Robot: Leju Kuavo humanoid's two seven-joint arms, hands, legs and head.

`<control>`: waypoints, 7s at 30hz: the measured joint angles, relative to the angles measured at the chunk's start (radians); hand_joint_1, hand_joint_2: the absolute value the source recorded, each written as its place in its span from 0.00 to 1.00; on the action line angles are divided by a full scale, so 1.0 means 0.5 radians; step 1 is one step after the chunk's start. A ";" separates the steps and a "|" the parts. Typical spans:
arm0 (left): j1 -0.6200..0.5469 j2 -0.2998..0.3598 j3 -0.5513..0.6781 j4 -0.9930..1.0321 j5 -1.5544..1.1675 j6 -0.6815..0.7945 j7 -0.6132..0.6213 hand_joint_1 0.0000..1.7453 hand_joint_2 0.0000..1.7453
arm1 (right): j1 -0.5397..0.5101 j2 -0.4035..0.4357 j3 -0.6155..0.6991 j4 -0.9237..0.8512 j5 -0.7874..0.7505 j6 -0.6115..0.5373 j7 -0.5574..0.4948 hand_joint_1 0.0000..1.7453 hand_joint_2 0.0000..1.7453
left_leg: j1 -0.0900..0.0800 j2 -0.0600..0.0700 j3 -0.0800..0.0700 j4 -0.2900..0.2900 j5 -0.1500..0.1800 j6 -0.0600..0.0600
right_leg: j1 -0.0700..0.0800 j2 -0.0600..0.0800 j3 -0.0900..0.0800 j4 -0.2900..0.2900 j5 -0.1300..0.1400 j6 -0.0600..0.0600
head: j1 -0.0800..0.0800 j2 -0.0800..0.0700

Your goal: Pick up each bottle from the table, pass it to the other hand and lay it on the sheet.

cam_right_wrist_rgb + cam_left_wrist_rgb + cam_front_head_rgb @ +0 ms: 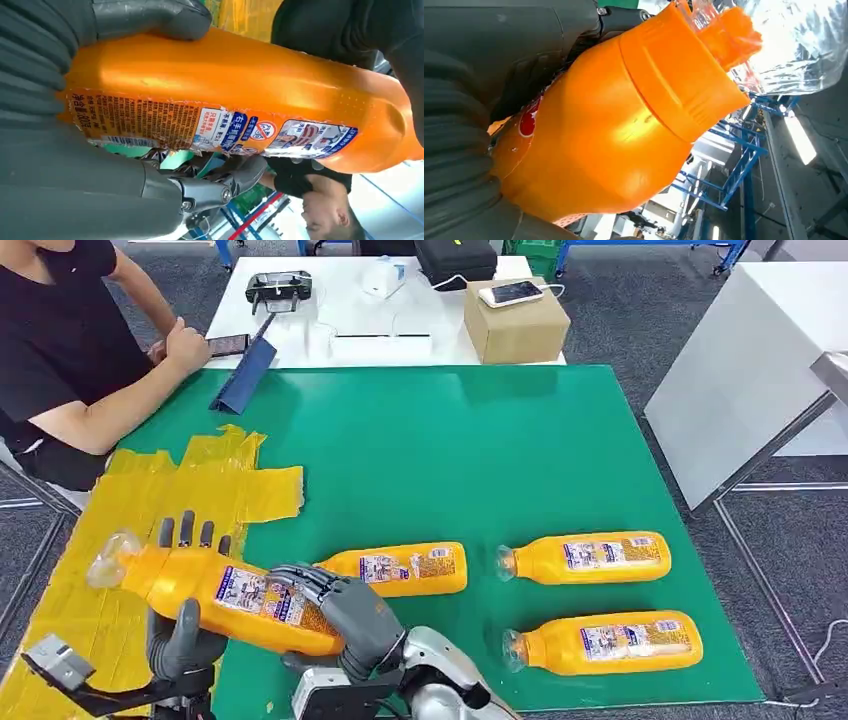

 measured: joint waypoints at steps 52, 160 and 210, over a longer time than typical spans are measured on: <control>-0.345 0.508 0.258 0.292 -2.978 1.626 0.269 1.00 1.00 | -0.526 -0.393 -0.462 0.108 -0.128 0.172 0.301 0.00 1.00 | 0.000 0.000 -0.004 0.001 0.008 0.000 | 0.000 0.000 -0.004 0.001 0.008 -0.001 | 0.000 0.000; -0.442 0.404 0.378 0.255 -0.302 0.083 0.001 0.00 1.00 | -0.797 0.014 -0.064 1.413 -0.141 -0.221 0.413 1.00 1.00 | -0.001 0.015 0.019 0.001 0.010 -0.020 | 0.000 0.015 -0.002 0.028 0.004 -0.021 | 0.001 0.000; -0.042 0.266 -0.160 0.051 0.108 -0.130 0.154 0.00 1.00 | -0.422 0.300 -0.054 0.464 -0.349 0.022 0.198 1.00 1.00 | -0.001 0.010 -0.008 0.001 0.009 -0.020 | 0.000 0.013 -0.026 0.028 0.003 -0.021 | 0.000 0.000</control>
